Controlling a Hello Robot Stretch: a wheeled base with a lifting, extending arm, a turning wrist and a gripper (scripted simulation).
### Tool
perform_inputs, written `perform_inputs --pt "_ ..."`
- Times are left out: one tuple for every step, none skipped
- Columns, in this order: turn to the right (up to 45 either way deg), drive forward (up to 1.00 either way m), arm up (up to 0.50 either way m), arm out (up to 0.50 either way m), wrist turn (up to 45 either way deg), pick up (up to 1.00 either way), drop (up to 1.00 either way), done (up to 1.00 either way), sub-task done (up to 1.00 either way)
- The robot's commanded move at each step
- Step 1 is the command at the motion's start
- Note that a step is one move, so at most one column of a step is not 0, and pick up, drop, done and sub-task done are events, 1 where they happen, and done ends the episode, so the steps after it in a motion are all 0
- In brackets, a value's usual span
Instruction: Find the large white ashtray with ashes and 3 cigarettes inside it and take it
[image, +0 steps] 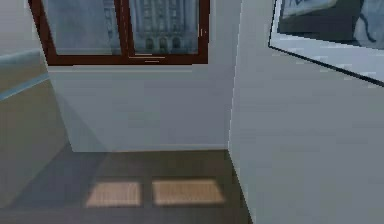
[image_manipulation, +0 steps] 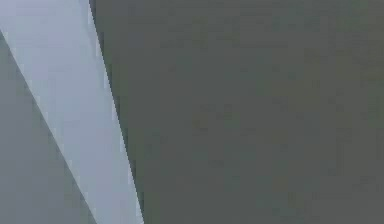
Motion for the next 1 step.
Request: perform_inputs --pt "0.0 0.45 0.0 0.0 0.0 0.0 0.0 0.0 0.0"
